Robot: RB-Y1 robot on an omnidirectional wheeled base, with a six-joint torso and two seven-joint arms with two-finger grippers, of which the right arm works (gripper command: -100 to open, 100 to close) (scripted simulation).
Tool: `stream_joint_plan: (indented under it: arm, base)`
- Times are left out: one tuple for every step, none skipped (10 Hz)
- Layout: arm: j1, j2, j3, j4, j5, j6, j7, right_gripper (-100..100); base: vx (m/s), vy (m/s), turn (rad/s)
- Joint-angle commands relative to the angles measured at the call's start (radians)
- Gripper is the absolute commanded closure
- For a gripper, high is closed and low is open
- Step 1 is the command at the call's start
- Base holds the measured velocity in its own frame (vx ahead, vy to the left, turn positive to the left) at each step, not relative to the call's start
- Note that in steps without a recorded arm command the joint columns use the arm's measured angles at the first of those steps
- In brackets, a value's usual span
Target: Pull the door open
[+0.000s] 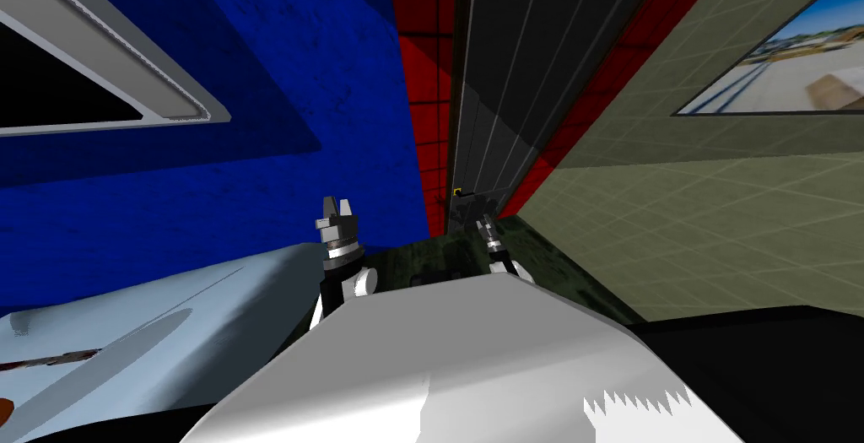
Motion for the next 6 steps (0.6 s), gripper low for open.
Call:
stream_joint_plan:
  arm:
    - [-0.009,-0.012,-0.001,0.05,-0.003,-0.012,-0.008,-100]
    - [-0.017,-0.02,-0.001,0.075,-0.004,-0.023,-0.013,-100]
    - [-0.017,-0.02,-0.001,0.088,-0.004,-0.023,-0.013,-100]
    - [-0.025,-0.029,-0.002,0.124,-0.006,-0.033,-0.019,-100]
    - [-0.033,-0.037,-0.002,0.154,-0.008,-0.043,-0.024,-100]
    - [-0.04,-0.044,-0.003,0.183,-0.009,-0.052,-0.029,-100]
  base:
    - [0.084,-0.012,0.129]
    - [0.095,-0.015,0.172]
    - [0.073,-0.014,0.048]
    - [0.064,-0.015,0.065]
    - [0.076,-0.015,0.167]
    - [0.099,-0.025,0.123]
